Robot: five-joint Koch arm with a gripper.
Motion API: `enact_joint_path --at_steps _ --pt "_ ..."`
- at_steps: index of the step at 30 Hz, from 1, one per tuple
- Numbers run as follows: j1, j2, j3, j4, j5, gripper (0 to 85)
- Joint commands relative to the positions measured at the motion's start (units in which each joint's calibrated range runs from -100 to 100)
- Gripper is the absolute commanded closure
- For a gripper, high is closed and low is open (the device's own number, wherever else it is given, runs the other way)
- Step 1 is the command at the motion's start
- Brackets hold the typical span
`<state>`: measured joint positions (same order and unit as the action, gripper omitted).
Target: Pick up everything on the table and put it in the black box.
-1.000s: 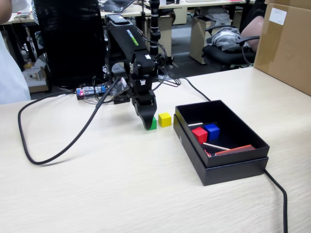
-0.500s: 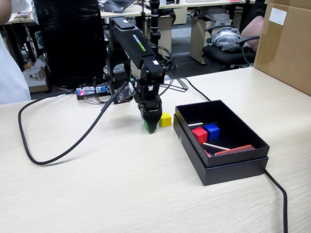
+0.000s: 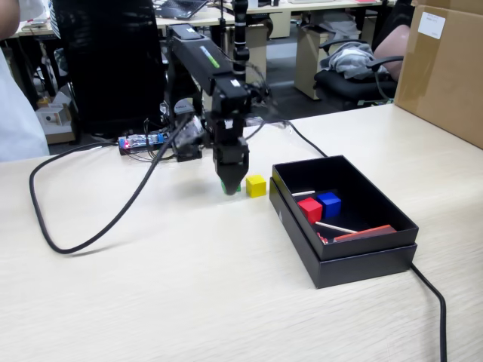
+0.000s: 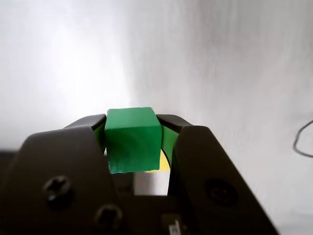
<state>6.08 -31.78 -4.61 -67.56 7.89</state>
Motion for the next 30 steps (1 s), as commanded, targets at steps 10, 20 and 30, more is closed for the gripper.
enact_joint_path --at_steps 10,20,30 --pt "7.37 19.33 45.5 -4.62 -2.15 68.1" --pt "10.31 44.69 57.1 -4.62 -0.29 67.8" --pt "11.38 52.72 60.19 -4.62 0.73 67.4"
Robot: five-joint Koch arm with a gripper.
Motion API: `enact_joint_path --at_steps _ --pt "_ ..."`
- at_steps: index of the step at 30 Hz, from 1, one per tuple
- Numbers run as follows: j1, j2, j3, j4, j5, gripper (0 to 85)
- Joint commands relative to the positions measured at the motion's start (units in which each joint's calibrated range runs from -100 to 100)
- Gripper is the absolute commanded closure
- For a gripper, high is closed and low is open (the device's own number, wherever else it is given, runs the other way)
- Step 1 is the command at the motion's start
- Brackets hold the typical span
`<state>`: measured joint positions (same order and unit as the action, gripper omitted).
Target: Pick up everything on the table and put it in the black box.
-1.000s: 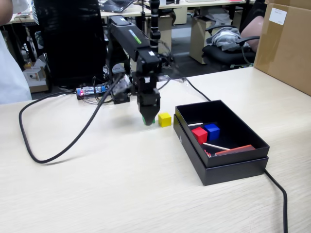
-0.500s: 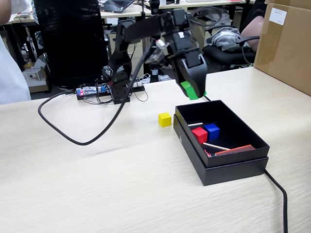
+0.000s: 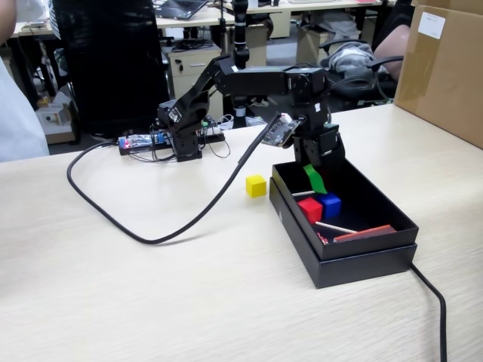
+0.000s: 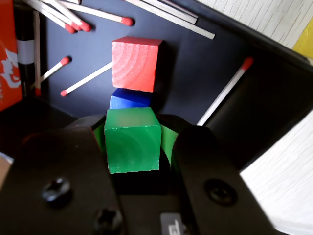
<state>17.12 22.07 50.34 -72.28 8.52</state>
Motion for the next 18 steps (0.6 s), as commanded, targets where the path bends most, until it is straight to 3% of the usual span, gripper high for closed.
enact_joint_path --at_steps 1,4,6,9,18 --pt "0.34 -0.79 5.23 0.1 0.15 67.3" --pt "0.34 0.13 5.51 0.1 0.24 66.5" --pt "0.39 -0.44 4.24 0.01 0.29 53.7" --pt "0.39 -4.23 1.88 -0.25 0.24 43.9" --pt "-1.61 -39.8 -11.27 -0.25 0.2 41.4"
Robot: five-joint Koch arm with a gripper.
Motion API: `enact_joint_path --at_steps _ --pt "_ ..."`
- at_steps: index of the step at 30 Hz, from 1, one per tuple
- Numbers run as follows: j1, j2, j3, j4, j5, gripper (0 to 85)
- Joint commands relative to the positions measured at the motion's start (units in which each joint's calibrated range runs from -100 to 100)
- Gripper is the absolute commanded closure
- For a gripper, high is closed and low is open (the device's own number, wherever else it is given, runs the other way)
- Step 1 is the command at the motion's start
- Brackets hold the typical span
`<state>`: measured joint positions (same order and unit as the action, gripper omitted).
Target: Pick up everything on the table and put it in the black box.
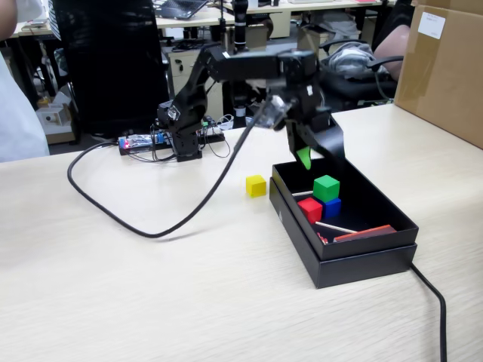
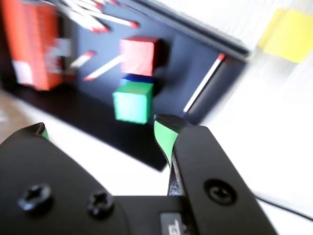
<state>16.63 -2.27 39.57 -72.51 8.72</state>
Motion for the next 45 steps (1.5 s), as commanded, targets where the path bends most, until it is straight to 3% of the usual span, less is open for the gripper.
enact_joint_path --at_steps 1,8,14,24,31,45 --pt "-1.61 -19.48 -3.03 -0.1 -0.15 41.4" --pt "-6.3 -42.89 -28.69 -0.53 -0.88 41.2" --pt "-8.74 -48.51 -46.1 -0.53 -0.88 37.6" --pt "-5.42 -43.35 -50.99 1.11 2.83 36.7" --pt "-4.98 -38.87 -54.35 5.69 3.13 36.6" --pt "-1.37 -22.69 -53.35 10.18 6.84 36.6"
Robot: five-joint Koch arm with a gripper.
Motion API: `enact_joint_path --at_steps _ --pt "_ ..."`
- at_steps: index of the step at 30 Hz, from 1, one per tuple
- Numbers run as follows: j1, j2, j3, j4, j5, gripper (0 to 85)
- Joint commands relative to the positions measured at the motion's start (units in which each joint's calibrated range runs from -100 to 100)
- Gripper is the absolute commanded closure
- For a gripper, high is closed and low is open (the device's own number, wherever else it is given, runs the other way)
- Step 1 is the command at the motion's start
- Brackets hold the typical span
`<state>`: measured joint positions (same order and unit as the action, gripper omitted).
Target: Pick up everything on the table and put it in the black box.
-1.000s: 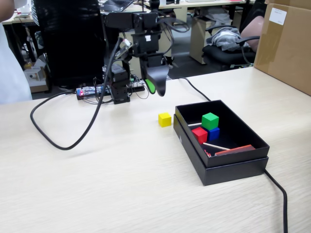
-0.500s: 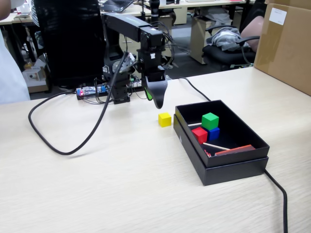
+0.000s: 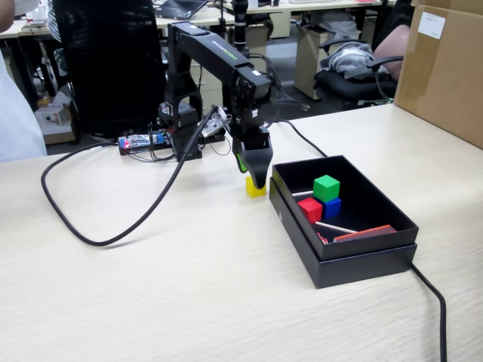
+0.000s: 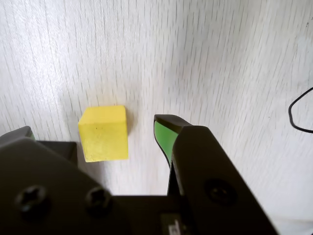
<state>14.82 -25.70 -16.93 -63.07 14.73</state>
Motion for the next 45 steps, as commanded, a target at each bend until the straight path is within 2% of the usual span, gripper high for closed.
enact_joint_path --at_steps 1,9,14,15,17,22,31,35,38,40,45 --pt "0.44 1.54 3.42 0.73 0.88 36.6" --pt "0.54 8.54 4.51 2.12 1.47 38.0" --pt "0.59 12.21 5.69 2.38 1.12 44.0" --pt "0.59 12.9 6.05 2.38 1.17 51.7" --pt "0.44 13.82 6.69 2.38 1.27 60.0" --pt "0.1 14.28 7.14 2.46 1.27 68.4" --pt "-1.51 5.79 5.78 0.47 0.63 68.9" --pt "-4.05 -8.21 6.87 -3.41 -1.86 68.9" --pt "-5.91 -16.59 14.12 -7.04 -4.3 68.9" --pt "-6.06 -16.59 19.38 -7.65 -4.74 68.9" --pt "-4.93 -6.83 36.52 -7.73 -5.23 68.9"
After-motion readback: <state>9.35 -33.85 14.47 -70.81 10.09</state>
